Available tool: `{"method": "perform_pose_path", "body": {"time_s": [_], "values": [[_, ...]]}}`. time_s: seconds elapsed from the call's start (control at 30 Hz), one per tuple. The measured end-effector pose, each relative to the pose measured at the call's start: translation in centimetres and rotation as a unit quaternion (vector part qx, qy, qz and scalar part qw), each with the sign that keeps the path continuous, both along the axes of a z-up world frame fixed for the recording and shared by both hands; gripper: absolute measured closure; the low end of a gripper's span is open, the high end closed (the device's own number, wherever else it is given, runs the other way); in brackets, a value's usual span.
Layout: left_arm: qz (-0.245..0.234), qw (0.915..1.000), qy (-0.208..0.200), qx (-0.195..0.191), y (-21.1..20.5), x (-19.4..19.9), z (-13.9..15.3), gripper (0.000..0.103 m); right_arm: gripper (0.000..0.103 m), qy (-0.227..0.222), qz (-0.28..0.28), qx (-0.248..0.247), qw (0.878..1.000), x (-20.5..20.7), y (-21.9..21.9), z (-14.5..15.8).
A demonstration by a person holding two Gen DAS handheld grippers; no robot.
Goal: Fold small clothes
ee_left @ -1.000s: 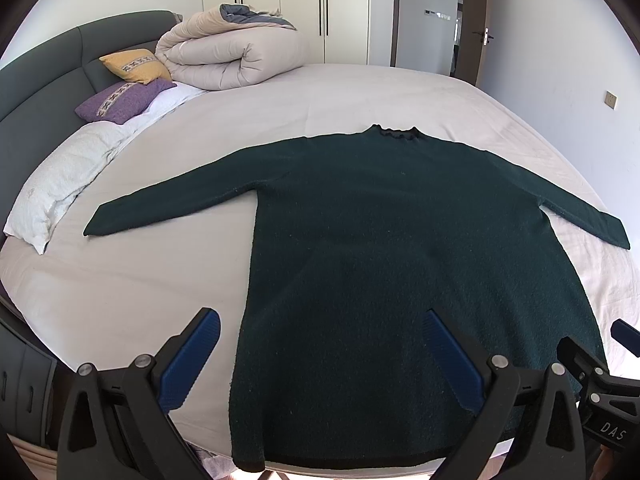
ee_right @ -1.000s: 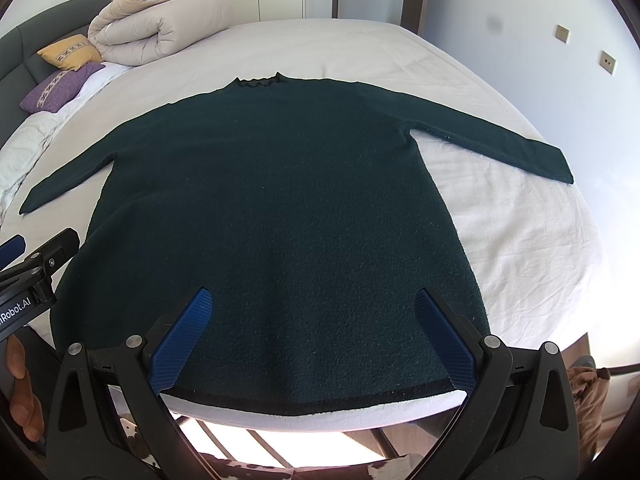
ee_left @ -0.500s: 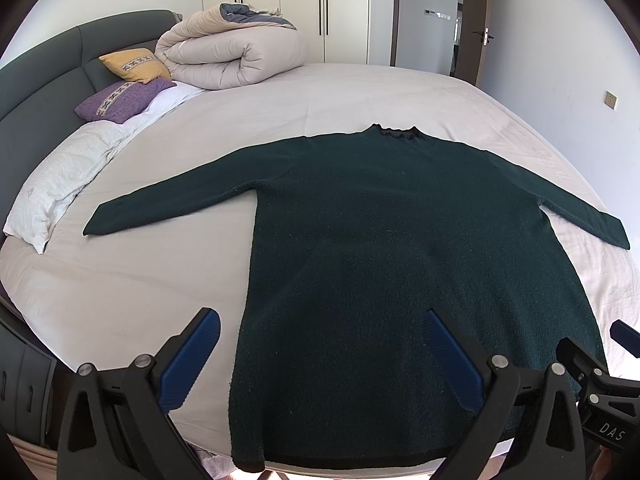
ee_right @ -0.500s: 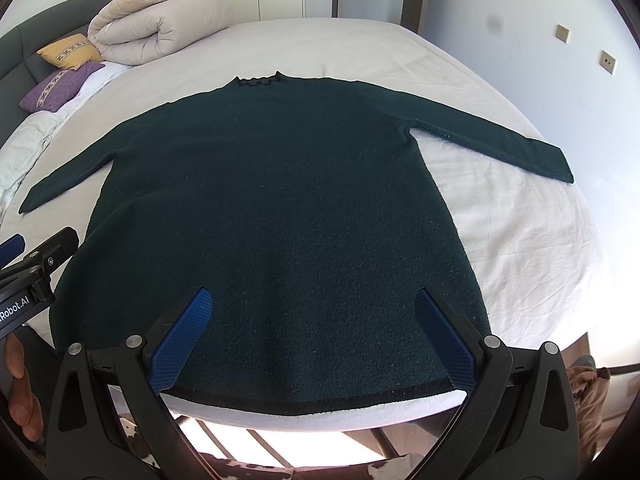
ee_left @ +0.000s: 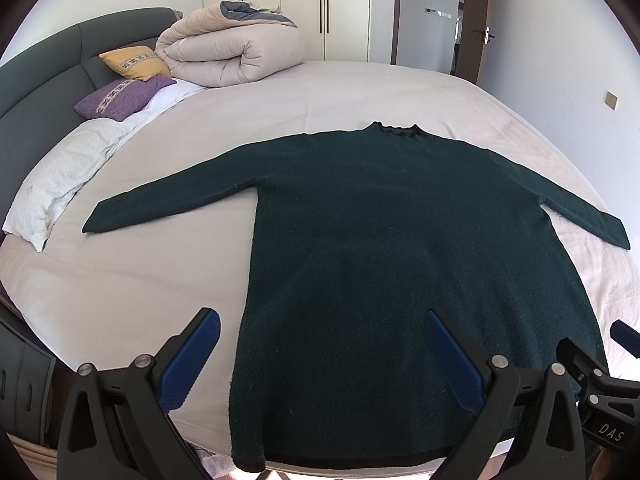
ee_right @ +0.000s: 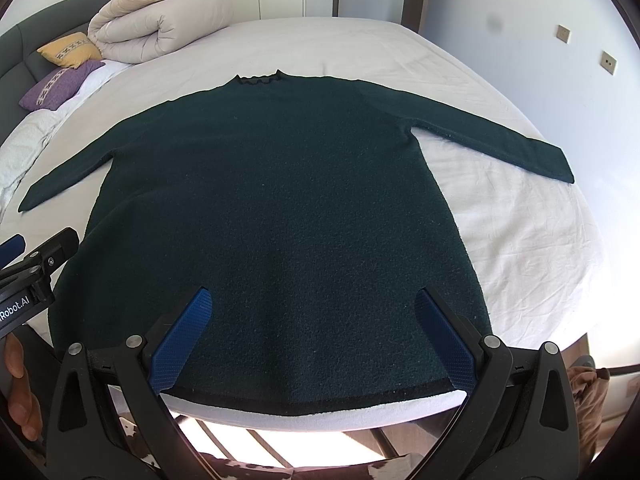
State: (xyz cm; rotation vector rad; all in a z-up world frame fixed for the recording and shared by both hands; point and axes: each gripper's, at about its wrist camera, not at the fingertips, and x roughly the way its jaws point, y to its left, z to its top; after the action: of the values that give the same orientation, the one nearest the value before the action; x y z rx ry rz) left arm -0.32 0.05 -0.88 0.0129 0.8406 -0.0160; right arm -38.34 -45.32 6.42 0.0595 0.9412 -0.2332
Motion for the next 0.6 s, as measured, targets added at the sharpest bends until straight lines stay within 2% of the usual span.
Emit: {"method": "perform_pose_path", "body": {"time_s": [0.6], "values": [[-0.003, 0.9999, 0.005, -0.010, 0.62, 0.26, -0.02, 0.000, 0.000, 0.003, -0.001, -0.002, 1.000, 0.09, 0.27, -0.23]]}}
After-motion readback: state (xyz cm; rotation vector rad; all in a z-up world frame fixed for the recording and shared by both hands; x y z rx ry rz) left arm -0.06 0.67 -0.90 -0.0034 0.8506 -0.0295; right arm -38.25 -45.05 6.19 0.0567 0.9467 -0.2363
